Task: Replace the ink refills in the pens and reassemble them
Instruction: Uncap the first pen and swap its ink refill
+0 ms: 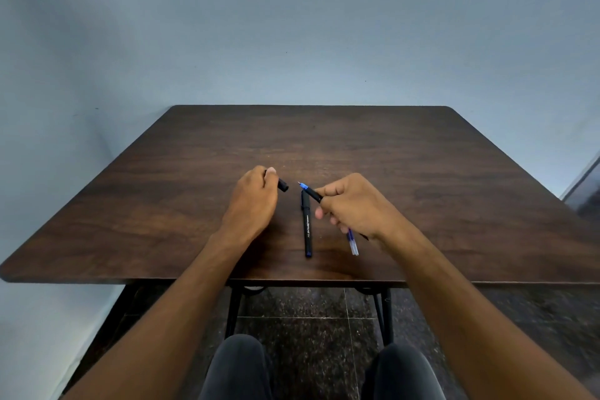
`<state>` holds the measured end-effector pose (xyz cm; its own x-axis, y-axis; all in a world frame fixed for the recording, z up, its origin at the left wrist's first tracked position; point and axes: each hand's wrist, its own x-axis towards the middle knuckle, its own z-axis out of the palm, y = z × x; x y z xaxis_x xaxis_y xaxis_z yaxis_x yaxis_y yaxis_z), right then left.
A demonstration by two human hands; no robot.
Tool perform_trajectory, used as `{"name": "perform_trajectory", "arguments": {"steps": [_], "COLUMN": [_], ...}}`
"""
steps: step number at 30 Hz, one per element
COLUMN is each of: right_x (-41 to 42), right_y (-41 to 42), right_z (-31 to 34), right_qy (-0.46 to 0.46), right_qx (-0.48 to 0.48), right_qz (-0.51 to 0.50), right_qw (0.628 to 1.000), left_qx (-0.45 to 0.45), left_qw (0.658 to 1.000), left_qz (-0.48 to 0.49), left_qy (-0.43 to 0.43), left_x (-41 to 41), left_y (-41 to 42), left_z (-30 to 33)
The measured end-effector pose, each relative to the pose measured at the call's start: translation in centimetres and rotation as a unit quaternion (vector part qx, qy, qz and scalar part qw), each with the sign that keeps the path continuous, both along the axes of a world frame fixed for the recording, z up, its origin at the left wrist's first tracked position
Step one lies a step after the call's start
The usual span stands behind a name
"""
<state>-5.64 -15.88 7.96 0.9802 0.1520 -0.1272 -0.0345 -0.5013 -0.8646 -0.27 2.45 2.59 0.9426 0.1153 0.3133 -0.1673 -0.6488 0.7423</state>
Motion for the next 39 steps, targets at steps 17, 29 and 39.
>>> {"name": "perform_trajectory", "arguments": {"steps": [17, 29, 39], "right_x": [-0.1, 0.4, -0.3], "right_y": [-0.6, -0.7, 0.4], "right_z": [-1.6, -2.6, -3.2], "right_qy": [-0.046, -0.055, -0.063], "right_qx": [0.085, 0.095, 0.22], "right_qz": [-0.043, -0.072, -0.034], "right_qw": [0.994, 0.991, 0.973], "left_qx": [0.341, 0.264, -0.209], "left_qw": [0.94, 0.963, 0.977], "left_qz": [0.033, 0.051, -0.045], "left_qy": [-0.009, -0.016, -0.001], "left_x": [0.9, 0.6, -4.9], "left_y": [0.4, 0.8, 0.3], "left_z": [-1.7, -1.7, 0.4]}}
